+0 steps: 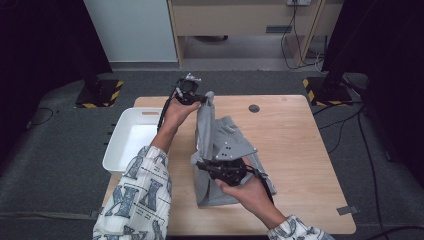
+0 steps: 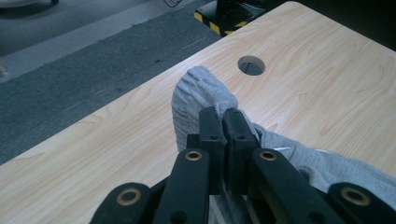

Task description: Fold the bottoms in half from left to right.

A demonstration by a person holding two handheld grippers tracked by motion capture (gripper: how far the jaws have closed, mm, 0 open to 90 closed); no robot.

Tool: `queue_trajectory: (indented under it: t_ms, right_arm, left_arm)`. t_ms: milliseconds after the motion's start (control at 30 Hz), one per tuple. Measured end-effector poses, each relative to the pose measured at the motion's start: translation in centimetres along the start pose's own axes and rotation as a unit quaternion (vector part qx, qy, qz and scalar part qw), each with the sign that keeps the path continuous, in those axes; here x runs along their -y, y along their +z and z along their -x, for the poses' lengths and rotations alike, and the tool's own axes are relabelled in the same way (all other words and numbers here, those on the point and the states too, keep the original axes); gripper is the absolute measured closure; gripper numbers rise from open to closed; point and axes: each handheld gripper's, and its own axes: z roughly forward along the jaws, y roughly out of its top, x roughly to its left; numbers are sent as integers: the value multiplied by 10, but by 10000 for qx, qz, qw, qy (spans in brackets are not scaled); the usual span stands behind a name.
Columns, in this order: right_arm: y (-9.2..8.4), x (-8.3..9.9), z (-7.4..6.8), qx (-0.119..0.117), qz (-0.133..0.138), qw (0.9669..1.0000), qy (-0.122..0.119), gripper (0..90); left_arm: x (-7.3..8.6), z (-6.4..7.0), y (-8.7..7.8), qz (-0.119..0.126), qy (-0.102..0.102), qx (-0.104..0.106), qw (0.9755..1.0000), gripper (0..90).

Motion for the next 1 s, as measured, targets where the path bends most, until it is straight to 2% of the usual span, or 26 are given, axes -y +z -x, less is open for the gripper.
queue_trajectory:
  t_ms: [133, 433, 633, 1000]
  right_arm:
    - [-7, 7, 4, 80, -102, 9999, -23, 870]
    - [-18, 15, 11, 48, -129, 9999, -63, 870]
    - [-26, 22, 16, 105, -99, 9999, 12, 870]
    - [-43, 37, 28, 253, -99, 9995, 167, 870]
  left_arm:
    - [-1, 6, 7, -53, 29, 5, 10000, 876]
    - [-4, 13, 12, -60, 62, 80, 9999, 876]
    - [-2, 15, 16, -85, 8, 65, 9999, 875]
    - [0, 21, 30, -122, -117, 159, 9997, 874]
